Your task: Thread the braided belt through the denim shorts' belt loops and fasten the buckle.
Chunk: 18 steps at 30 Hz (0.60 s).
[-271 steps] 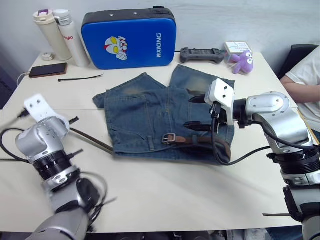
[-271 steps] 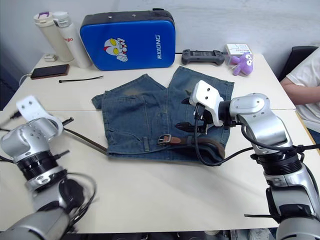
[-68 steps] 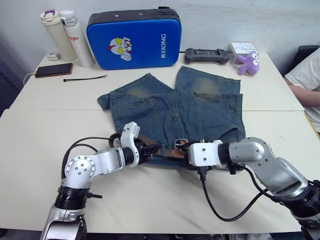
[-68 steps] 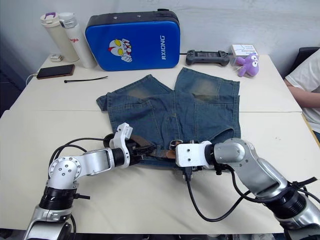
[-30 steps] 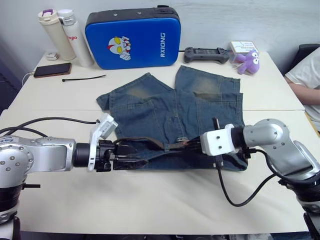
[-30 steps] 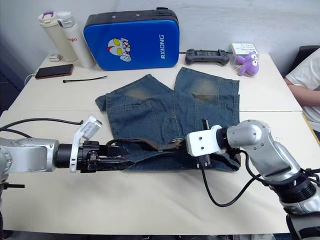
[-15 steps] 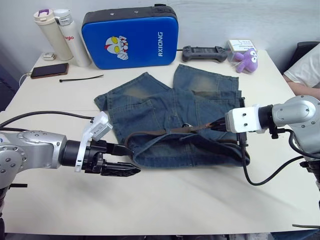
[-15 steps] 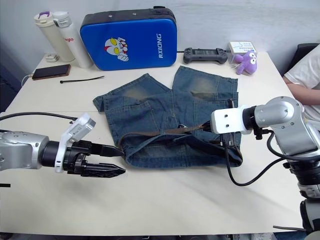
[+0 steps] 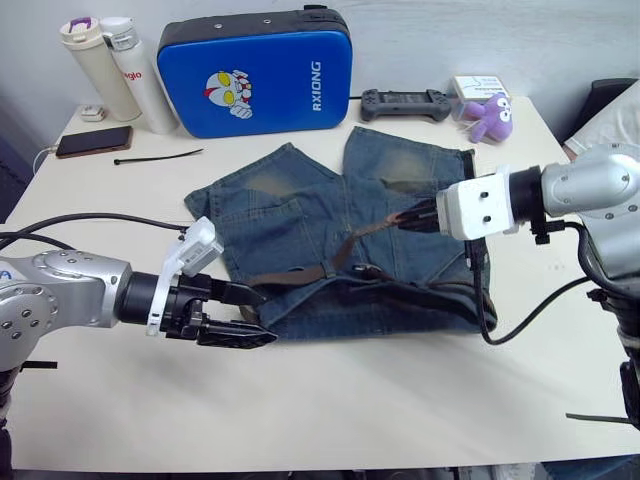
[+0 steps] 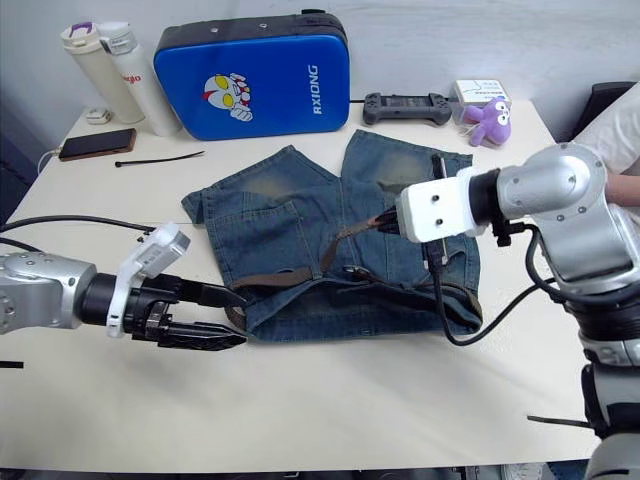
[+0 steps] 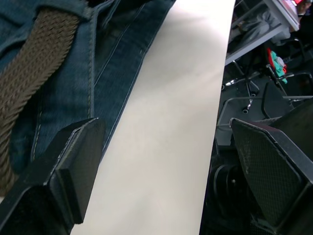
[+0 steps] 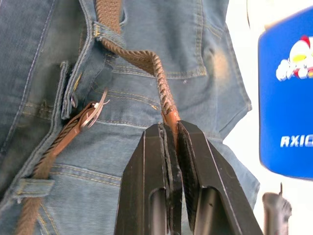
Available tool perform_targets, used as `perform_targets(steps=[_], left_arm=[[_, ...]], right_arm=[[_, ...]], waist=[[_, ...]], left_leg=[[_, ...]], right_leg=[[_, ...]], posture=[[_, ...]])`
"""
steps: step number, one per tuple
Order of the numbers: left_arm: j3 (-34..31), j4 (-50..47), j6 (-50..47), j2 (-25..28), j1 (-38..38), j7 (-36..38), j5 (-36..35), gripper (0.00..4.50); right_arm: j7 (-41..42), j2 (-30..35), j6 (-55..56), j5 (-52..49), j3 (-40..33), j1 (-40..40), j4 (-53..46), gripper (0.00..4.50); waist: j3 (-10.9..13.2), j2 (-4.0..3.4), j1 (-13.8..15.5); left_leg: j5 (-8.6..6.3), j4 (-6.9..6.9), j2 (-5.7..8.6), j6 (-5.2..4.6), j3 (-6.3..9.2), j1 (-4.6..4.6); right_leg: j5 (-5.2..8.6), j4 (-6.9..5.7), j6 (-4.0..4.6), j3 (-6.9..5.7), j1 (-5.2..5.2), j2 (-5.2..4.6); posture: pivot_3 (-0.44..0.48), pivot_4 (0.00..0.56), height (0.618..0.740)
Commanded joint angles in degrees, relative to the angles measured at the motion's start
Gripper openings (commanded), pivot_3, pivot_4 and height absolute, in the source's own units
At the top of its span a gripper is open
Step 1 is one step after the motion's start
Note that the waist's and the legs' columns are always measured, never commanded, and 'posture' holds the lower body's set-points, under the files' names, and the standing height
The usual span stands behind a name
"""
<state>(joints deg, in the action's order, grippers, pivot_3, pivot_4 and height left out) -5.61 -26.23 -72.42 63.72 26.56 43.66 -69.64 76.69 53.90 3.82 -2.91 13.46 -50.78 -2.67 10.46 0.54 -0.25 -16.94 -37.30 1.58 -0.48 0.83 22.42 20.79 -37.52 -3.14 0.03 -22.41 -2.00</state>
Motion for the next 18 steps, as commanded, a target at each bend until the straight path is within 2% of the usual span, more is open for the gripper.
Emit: perform_targets(steps=[1,10,15,18], left_arm=[[-0.98,-0.16,0.38,0.49,0.19,1.28,0.86,4.47],[-1.54,-1.04,-0.36,0.99,-1.15,2.24,0.98,4.47],[-0.19,-0.78,0.67,0.83,0.04,3.79,2.67,4.47],[0.55,0.45,2.07,-0.95,2.07,4.64,3.93,4.47]], right_arm=[[2.45,2.93,3.23,0.88,-1.76,-0.72,3.86,0.0],[5.56,9.98,5.38,1.39,-4.06,0.17,10.54,0.0],[5.67,10.73,3.44,0.11,-4.76,0.61,9.98,0.0],[6.08,10.04,0.32,-2.31,-5.37,1.79,6.58,0.0]], waist=[[0.01,0.01,0.04],[0.01,0.02,0.0],[0.02,0.02,-0.16],[0.01,0.02,0.03]], left_leg=[[0.0,0.0,0.0,0.0,-0.01,0.01],[0.0,-0.01,0.0,-0.01,-0.02,0.03],[0.02,-0.01,0.0,0.01,-0.05,0.0],[0.02,-0.03,0.0,0.02,-0.05,0.01]], right_leg=[[0.0,0.0,0.0,0.01,-0.01,0.0],[0.0,-0.06,0.0,0.02,-0.04,0.0],[0.0,-0.14,0.0,0.07,-0.06,0.03],[0.0,-0.16,0.01,0.07,-0.07,0.03]], posture=[[0.0,0.15,0.74],[0.0,0.15,0.74],[0.0,0.15,0.74],[0.0,0.15,0.74]])
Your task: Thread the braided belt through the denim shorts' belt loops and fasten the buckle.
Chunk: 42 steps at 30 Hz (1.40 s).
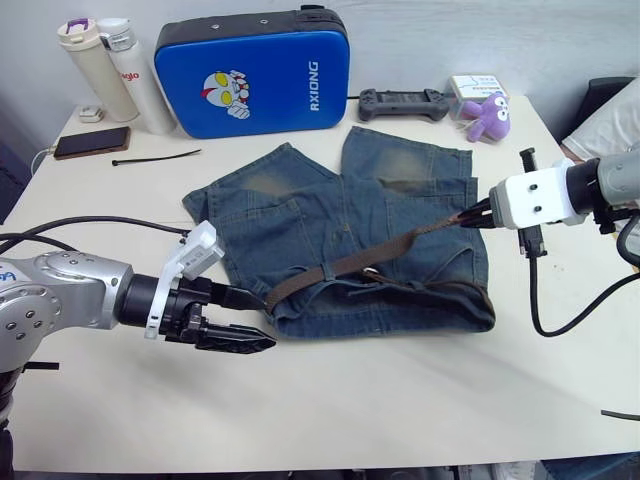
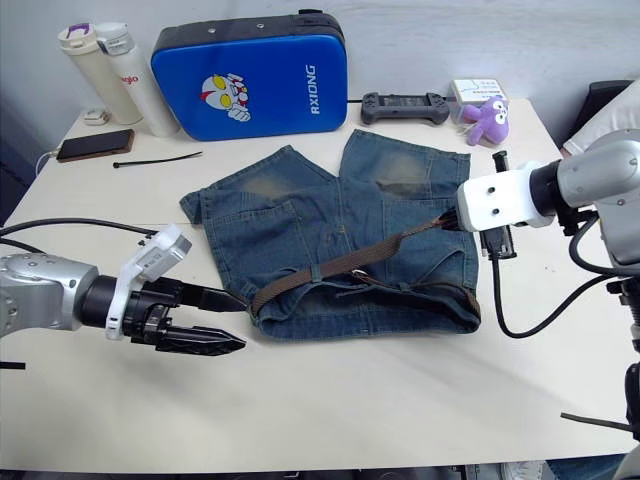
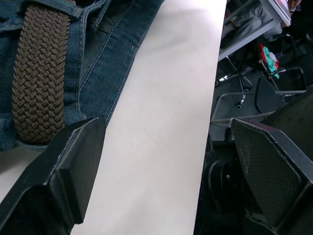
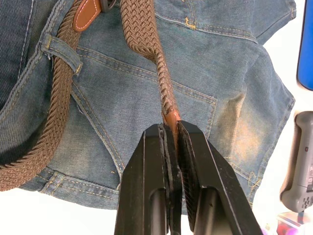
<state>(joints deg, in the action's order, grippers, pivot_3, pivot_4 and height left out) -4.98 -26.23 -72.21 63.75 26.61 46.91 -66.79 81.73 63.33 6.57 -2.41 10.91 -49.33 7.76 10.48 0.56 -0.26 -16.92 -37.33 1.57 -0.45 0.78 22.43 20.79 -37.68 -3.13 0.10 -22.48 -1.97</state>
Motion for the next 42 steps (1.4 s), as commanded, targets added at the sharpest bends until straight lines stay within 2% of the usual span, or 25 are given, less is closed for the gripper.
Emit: perform_targets(steps=[1,6,7,10,14,19,26,30,33,39,41,42], left_arm=[[0.11,0.96,2.57,-1.93,2.89,1.35,1.61,4.47],[0.18,5.64,6.92,-10.56,9.31,-3.34,5.65,4.47],[1.36,5.99,8.95,-12.43,11.08,-4.7,8.47,4.47],[6.94,5.92,16.33,-18.2,15.55,-9.09,18.76,4.47],[15.46,4.6,21.89,-26.54,19.42,-13.51,28.99,4.47],[26.76,6.28,27.04,-30.6,21.15,-15.7,43.09,4.47],[28.69,13.55,28.54,-38.7,22.77,-18.49,51.12,4.47],[28.97,15.97,28.08,-42.52,23.24,-18.38,53.21,4.47],[29.78,15.61,27.98,-43.21,22.59,-17.53,54.89,3.66],[28.7,16.76,28.27,-45.22,22.7,-17.17,55.89,1.02],[28.06,17.92,28.48,-46.26,23.19,-17.52,56.32,0.28],[27.67,18.47,28.55,-46.77,23.39,-17.64,56.4,0.07]], right_arm=[[1.11,0.36,-3.61,-3.6,-3.01,0.83,-5.21,0.0],[0.43,-0.41,-8.05,-6.14,-3.72,2.31,-9.76,0.0],[0.24,-0.58,-9.31,-6.74,-3.93,2.57,-10.6,0.0],[-0.7,-1.02,-13.71,-7.85,-4.26,2.85,-12.68,0.0],[-2.68,-1.48,-22.72,-7.4,-3.59,2.33,-14.76,0.0],[-3.36,-1.87,-26.34,-7.51,-3.66,2.09,-16.62,0.0],[-3.55,-2.18,-27.32,-7.53,-3.88,1.59,-17.32,0.0],[-3.69,-2.18,-27.93,-7.91,-4.12,1.93,-18.19,0.0],[-3.91,-2.18,-28.78,-8.3,-4.4,2.04,-18.78,0.0],[-4.18,-1.93,-30.04,-8.99,-4.66,2.39,-19.69,0.0],[-4.19,-1.88,-30.73,-9.24,-4.77,2.58,-20.14,0.0],[-4.13,-1.82,-31.13,-9.45,-4.86,2.72,-20.4,0.0]], waist=[[0.0,0.0,0.07],[0.01,0.01,0.26],[0.01,0.02,0.23],[0.01,0.01,0.25],[0.01,0.02,0.39],[0.01,0.02,0.12],[0.01,0.01,0.43],[0.01,0.02,0.59],[0.01,0.02,0.6],[0.01,0.02,0.65],[0.01,0.01,0.71],[0.01,0.01,0.75]], left_leg=[[0.0,-0.01,0.0,0.0,0.0,0.0],[-0.01,-0.18,-0.01,-0.01,0.02,0.05],[-0.02,-0.21,-0.01,-0.02,0.01,0.06],[-0.04,-0.32,-0.01,-0.05,0.01,0.12],[-0.06,-0.55,-0.02,-0.08,0.02,0.27],[-0.07,-0.61,-0.04,-0.09,-0.01,0.4],[-0.07,-0.76,-0.09,-0.08,0.0,0.45],[-0.07,-0.79,-0.09,-0.08,0.0,0.49],[-0.07,-0.79,-0.09,-0.08,0.0,0.52],[-0.07,-0.83,-0.09,-0.08,0.0,0.51],[-0.07,-0.84,-0.09,-0.08,0.0,0.51],[-0.07,-0.84,-0.09,-0.08,0.0,0.51]], right_leg=[[0.0,0.0,0.0,0.0,0.0,-0.01],[0.0,-0.07,0.0,-0.03,0.01,0.03],[0.0,-0.09,0.0,-0.02,0.01,0.02],[0.0,-0.12,-0.01,-0.02,0.01,0.03],[-0.03,-0.2,-0.06,-0.02,-0.02,0.08],[-0.05,-0.32,-0.1,0.07,-0.15,0.15],[-0.05,-0.3,-0.1,0.07,-0.19,0.19],[-0.05,-0.32,-0.1,0.06,-0.21,0.19],[-0.05,-0.39,-0.1,0.05,-0.21,0.19],[-0.05,-0.38,-0.1,0.05,-0.22,0.19],[-0.05,-0.38,-0.1,0.05,-0.22,0.19],[-0.05,-0.4,-0.1,0.05,-0.22,0.19]], posture=[[0.0,0.15,0.74],[0.0,0.15,0.74],[0.0,0.15,0.74],[0.0,0.15,0.74],[0.0,0.15,0.74],[0.0,0.15,0.74],[0.0,0.15,0.74],[0.0,0.15,0.74],[0.0,0.15,0.74],[0.0,0.15,0.74],[0.0,0.15,0.74],[0.0,0.15,0.74]])
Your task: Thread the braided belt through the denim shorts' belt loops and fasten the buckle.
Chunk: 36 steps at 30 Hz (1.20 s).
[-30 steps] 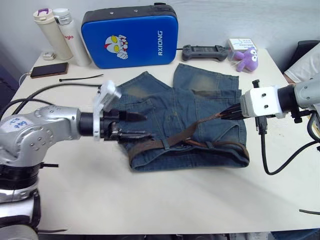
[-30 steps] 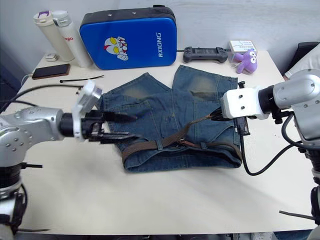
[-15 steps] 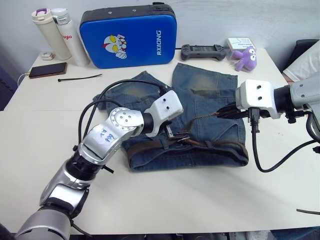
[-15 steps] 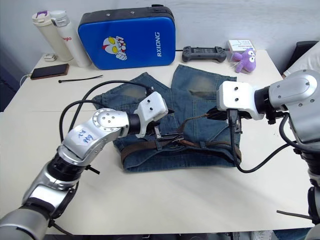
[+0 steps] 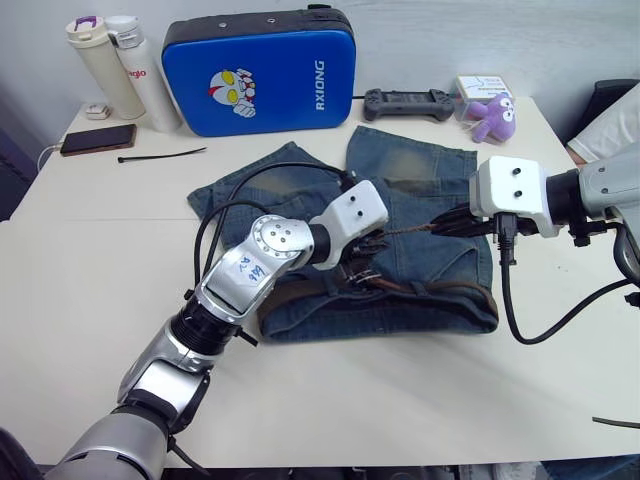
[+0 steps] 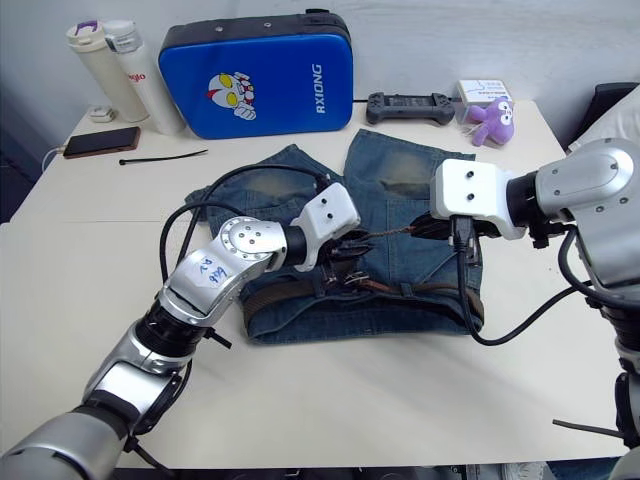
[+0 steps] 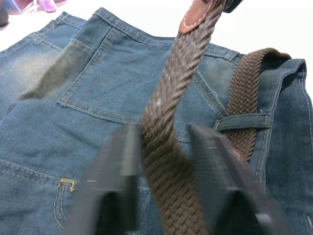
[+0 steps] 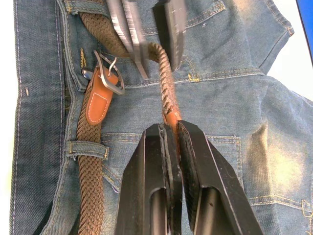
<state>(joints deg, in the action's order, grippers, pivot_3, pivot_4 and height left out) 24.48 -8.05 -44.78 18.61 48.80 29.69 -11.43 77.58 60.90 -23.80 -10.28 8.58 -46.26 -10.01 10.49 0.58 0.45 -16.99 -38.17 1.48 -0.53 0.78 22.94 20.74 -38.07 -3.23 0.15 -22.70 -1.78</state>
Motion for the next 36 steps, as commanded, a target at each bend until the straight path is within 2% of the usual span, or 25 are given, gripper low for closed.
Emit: perform_targets(steps=[1,7,12,16,18,20,23,28,36], left_arm=[[-2.1,0.59,1.14,-1.99,1.28,-0.44,1.16,0.07],[-4.27,1.64,0.24,-3.38,1.5,0.73,0.43,0.07],[-8.72,2.81,-6.05,-1.95,0.84,2.85,-2.6,0.0],[-11.56,2.5,-9.31,0.91,0.14,2.86,-3.02,0.0],[-14.35,1.84,-12.6,0.77,-0.89,2.7,-5.16,0.0],[-17.5,1.73,-15.43,0.11,-2.28,1.9,-7.05,0.0],[-19.5,1.32,-17.09,-0.27,-2.92,0.78,-7.77,0.0],[-16.37,-0.08,-15.93,1.97,-3.46,1.2,-6.01,0.0],[-14.38,-1.14,-15.17,2.62,-3.89,0.81,-5.74,0.0]], right_arm=[[0.05,0.64,-1.04,-1.73,-2.59,-0.27,-2.81,0.0],[-1.32,-0.65,-5.64,-4.09,-3.59,-0.25,-4.59,0.0],[-2.06,0.04,-9.88,-6.38,-5.43,1.13,-6.14,2.01],[-2.05,2.02,-13.66,-8.82,-6.62,4.16,-9.49,3.94],[-3.76,1.5,-12.11,-8.18,-6.39,7.99,-12.0,4.47],[-8.22,-1.5,-8.25,-5.47,-4.35,14.65,-15.11,4.47],[-14.1,-5.51,-3.16,-0.86,-1.95,20.1,-15.21,4.47],[-20.33,-11.63,0.75,3.14,1.17,24.09,-13.11,4.47],[-23.22,-14.2,1.06,6.36,3.11,26.43,-10.97,4.47]], waist=[[0.0,0.0,0.1],[0.0,0.0,0.52],[0.0,0.0,0.87],[0.0,0.0,0.83],[0.0,0.0,0.9],[-0.09,0.13,0.98],[-0.13,0.24,0.92],[-0.13,0.24,0.81],[-0.13,0.24,0.82]], left_leg=[[0.0,0.0,0.0,0.0,0.0,0.0],[0.0,-0.02,0.0,0.0,0.0,0.01],[0.0,-0.04,0.0,0.0,0.0,0.01],[0.0,-0.04,0.0,0.0,0.01,0.01],[0.0,-0.04,0.0,0.0,0.01,0.01],[-0.01,-0.07,0.0,0.0,0.04,0.01],[-0.01,-0.12,-0.01,0.01,0.06,0.11],[-0.02,-0.53,0.0,0.01,0.06,0.18],[-0.03,-0.65,-0.01,0.03,0.09,0.16]], right_leg=[[0.0,0.0,0.0,0.0,0.0,0.0],[0.0,-0.02,0.0,0.0,0.0,0.0],[0.0,-0.21,0.0,-0.01,0.0,0.0],[0.0,-0.22,0.0,-0.01,-0.01,0.0],[0.0,-0.24,0.0,-0.02,-0.01,0.0],[0.0,-0.24,0.0,-0.03,0.01,0.0],[-0.01,-0.28,-0.02,0.0,-0.04,0.02],[-0.02,-0.56,-0.04,0.03,-0.11,0.02],[-0.02,-0.59,-0.04,0.02,-0.1,0.04]], posture=[[0.0,0.15,0.74],[0.0,0.15,0.74],[0.0,0.15,0.74],[0.0,0.15,0.74],[0.0,0.15,0.74],[0.0,0.15,0.74],[0.0,0.15,0.74],[0.0,0.15,0.74],[0.0,0.15,0.74]])
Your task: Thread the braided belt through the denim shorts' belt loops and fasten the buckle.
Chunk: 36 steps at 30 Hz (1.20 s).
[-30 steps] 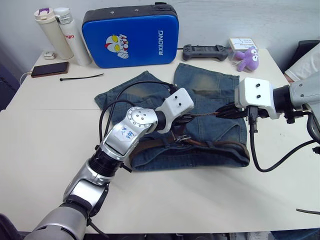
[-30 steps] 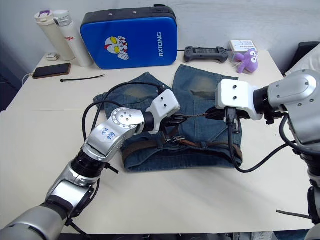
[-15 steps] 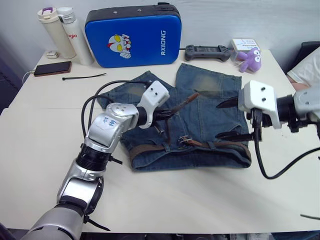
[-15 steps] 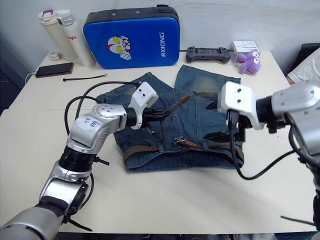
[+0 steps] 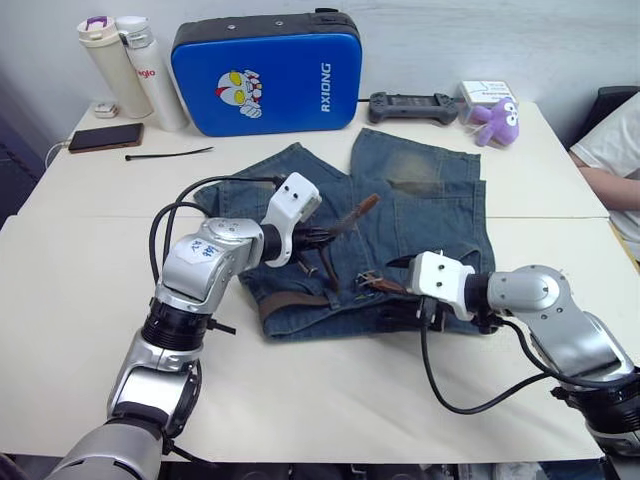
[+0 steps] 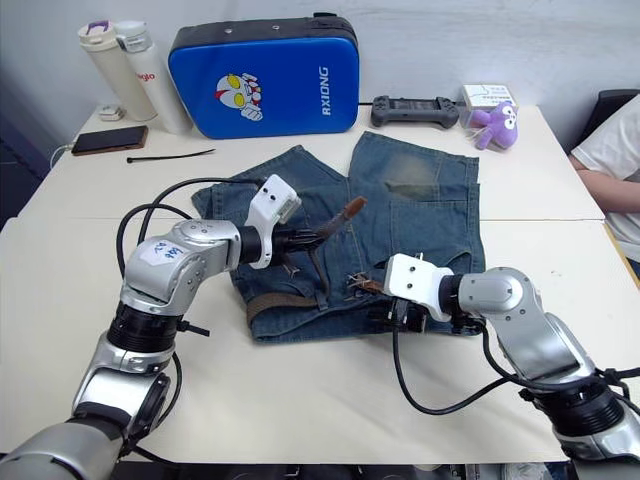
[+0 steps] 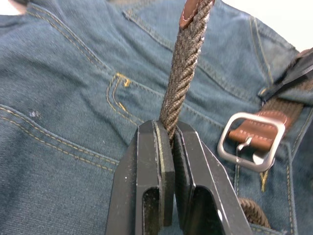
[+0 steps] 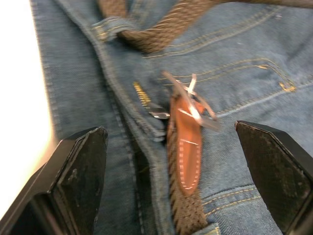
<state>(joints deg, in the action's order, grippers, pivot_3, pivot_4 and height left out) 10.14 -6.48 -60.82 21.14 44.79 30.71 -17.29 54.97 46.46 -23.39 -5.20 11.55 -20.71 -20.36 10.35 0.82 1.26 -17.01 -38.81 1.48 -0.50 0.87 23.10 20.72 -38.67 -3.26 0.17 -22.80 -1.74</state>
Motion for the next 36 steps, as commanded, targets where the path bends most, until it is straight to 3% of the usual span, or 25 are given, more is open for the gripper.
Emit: perform_targets(steps=[1,3,9,11,15,21,27,32,36], left_arm=[[-0.07,-2.89,0.81,0.04,0.08,-0.26,0.03,0.0],[-0.06,-3.16,0.74,0.07,0.01,-0.3,-0.04,0.0],[-0.53,-4.13,1.39,0.64,-0.08,-0.03,-0.17,0.0],[-5.85,-3.65,-0.91,-3.3,0.17,-1.78,-3.64,0.0],[-11.76,-3.27,-4.05,-7.8,-0.07,-5.58,-6.02,0.0],[-12.07,-5.0,-9.54,-10.95,-0.8,-9.82,-6.73,0.0],[-3.36,-6.57,-15.5,-7.44,-3.31,-10.34,-5.08,0.0],[-1.16,-5.98,-18.39,-5.76,-3.29,-10.64,-5.21,0.0],[-1.2,-4.08,-18.66,-5.79,-2.43,-11.16,-4.57,0.0]], right_arm=[[-1.24,-0.15,0.23,1.33,-0.08,1.33,-0.4,4.23],[-2.27,-0.92,-0.6,1.22,-0.73,1.92,-0.19,3.64],[-4.38,-3.13,-6.03,-0.02,-2.01,1.86,1.99,0.89],[-4.4,-4.31,-7.71,-1.77,-3.1,1.92,2.82,0.07],[-5.46,-8.0,-15.7,-8.19,-7.64,1.67,3.88,0.07],[-12.63,-14.65,-24.49,-13.29,-13.51,-0.06,3.56,0.07],[-27.18,-26.59,-32.17,-16.17,-20.95,-1.01,1.01,0.07],[-33.6,-31.51,-34.72,-17.74,-23.53,-0.82,-2.23,0.07],[-34.7,-31.85,-34.8,-18.79,-23.14,-0.68,-3.68,0.07]], waist=[[0.0,0.0,0.03],[0.0,0.0,-0.01],[0.0,0.0,-0.09],[0.0,0.0,-0.04],[0.0,0.0,-0.11],[0.0,0.0,-0.39],[-0.02,-0.03,-1.26],[-0.02,-0.04,-1.34],[-0.03,-0.04,-1.35]], left_leg=[[0.0,0.0,0.0,0.0,0.0,0.0],[0.0,0.0,0.0,0.0,0.0,0.0],[0.0,-0.02,0.0,0.0,-0.01,-0.01],[0.0,-0.04,0.0,0.0,-0.01,-0.01],[-0.02,-0.11,0.0,-0.02,-0.01,0.0],[-0.02,-0.14,-0.02,-0.01,-0.01,-0.02],[-0.02,-0.11,-0.02,0.05,-0.01,-0.05],[-0.01,-0.09,-0.02,0.06,-0.01,-0.06],[-0.02,-0.08,-0.01,0.06,-0.01,-0.06]], right_leg=[[0.0,0.0,0.0,0.0,0.0,0.0],[0.0,-0.02,0.0,0.01,0.0,-0.01],[0.0,-0.01,0.0,0.02,0.0,0.01],[0.0,-0.03,0.0,0.02,0.0,0.0],[0.0,-0.12,0.0,0.02,0.02,0.0],[0.0,-0.28,0.0,0.03,0.02,0.02],[0.0,-0.35,0.0,0.07,0.0,0.04],[0.0,-0.37,0.0,0.08,-0.01,0.04],[0.0,-0.35,0.0,0.08,-0.01,0.04]], posture=[[0.0,0.15,0.74],[0.0,0.15,0.74],[0.0,0.15,0.74],[0.0,0.15,0.74],[0.0,0.15,0.74],[0.0,0.15,0.74],[0.0,0.15,0.74],[0.0,0.15,0.74],[0.0,0.15,0.74]])
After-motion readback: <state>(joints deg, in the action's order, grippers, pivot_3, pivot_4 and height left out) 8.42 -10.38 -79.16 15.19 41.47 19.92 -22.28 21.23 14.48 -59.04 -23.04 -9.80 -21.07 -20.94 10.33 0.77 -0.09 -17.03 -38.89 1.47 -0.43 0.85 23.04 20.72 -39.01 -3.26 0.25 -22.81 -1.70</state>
